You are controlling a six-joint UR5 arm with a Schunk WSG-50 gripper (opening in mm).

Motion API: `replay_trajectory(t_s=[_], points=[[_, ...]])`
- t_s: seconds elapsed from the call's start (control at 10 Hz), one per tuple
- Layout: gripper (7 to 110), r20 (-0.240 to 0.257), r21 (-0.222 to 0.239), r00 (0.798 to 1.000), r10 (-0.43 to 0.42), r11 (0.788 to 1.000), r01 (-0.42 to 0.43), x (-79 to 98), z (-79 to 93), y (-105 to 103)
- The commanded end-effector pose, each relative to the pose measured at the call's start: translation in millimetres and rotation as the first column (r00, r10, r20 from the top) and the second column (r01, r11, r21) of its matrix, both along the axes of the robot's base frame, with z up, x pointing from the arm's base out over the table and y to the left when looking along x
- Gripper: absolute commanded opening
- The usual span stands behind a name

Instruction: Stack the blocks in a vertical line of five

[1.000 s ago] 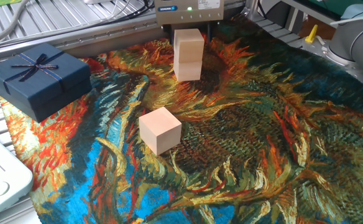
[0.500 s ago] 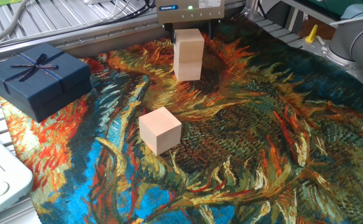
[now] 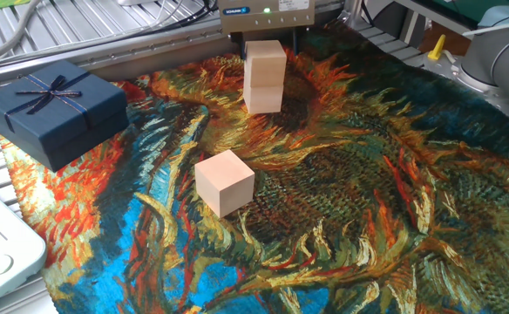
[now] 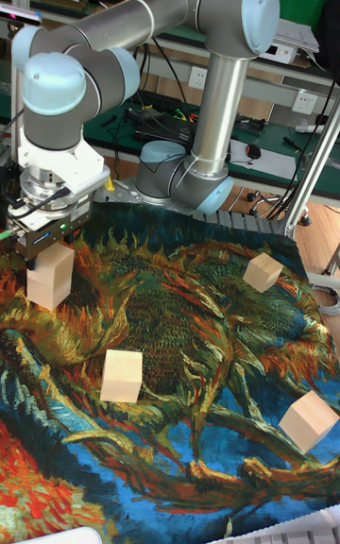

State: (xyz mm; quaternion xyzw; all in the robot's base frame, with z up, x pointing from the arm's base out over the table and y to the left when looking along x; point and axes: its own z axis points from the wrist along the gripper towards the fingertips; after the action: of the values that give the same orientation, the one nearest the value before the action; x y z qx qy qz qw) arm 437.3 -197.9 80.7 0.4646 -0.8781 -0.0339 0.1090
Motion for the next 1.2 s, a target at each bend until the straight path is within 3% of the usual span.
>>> replay_trajectory(t_s=[0.0,1.1], points=[[88,0.003,0.011,1.000,-0.006,1.000,0.006,1.0,0.5,2.4],[88,0.007,-0.007,1.000,0.010,1.000,-0.010,4.1,0.5,0.8]])
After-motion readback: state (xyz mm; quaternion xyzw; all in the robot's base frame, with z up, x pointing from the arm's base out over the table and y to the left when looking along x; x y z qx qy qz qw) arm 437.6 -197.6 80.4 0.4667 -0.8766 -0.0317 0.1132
